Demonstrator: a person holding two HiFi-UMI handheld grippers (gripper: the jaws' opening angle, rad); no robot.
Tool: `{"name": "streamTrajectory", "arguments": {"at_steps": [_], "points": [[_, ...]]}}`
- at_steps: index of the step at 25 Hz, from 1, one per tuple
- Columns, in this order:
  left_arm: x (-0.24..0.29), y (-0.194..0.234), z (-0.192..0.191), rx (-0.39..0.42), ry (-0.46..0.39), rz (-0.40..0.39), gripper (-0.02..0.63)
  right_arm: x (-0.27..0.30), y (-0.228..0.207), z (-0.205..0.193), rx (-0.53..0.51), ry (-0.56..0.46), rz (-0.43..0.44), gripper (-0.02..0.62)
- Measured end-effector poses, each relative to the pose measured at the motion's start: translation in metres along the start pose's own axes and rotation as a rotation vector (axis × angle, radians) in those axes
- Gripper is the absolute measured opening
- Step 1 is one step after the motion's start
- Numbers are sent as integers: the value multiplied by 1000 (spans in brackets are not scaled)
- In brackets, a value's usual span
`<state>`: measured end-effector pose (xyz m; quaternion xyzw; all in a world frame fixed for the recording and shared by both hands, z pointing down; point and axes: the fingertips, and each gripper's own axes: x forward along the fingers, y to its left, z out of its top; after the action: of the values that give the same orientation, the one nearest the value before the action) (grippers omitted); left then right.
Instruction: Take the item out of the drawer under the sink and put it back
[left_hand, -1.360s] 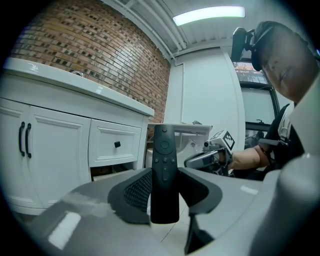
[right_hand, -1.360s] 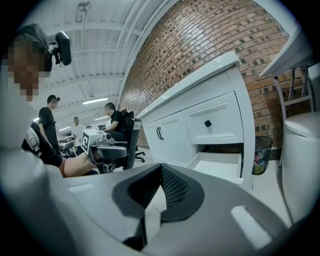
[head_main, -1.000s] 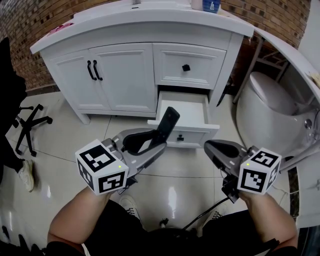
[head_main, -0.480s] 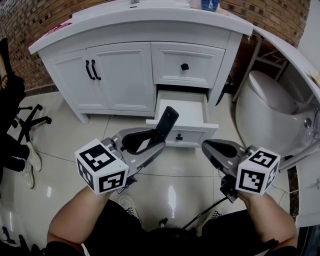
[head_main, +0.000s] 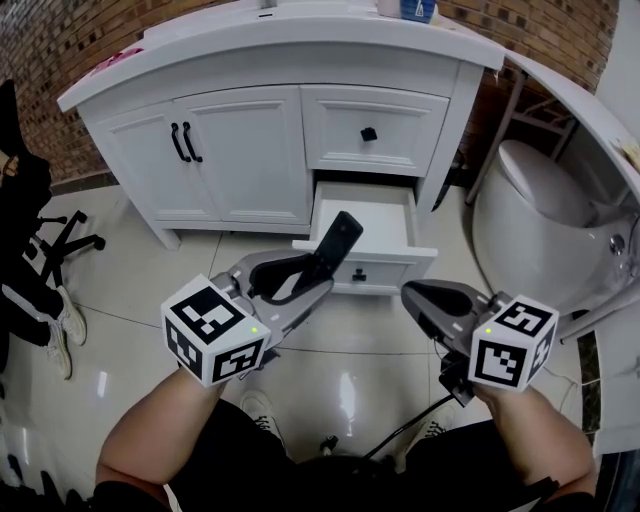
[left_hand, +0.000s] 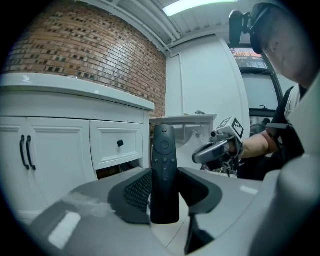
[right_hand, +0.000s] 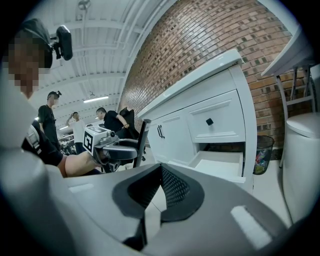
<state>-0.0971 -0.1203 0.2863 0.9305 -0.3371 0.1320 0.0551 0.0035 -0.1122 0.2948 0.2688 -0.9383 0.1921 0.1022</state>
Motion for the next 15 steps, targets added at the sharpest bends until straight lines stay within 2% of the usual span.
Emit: {"name": "streamTrajectory", "arguments": {"at_steps": [7,15], "points": [[9,20,10,183,81,73,166,2,-1,-3,-1,14,-1,3],[44,51,8,365,229,100,166,4,-2,-5,8,19,18,3]]}}
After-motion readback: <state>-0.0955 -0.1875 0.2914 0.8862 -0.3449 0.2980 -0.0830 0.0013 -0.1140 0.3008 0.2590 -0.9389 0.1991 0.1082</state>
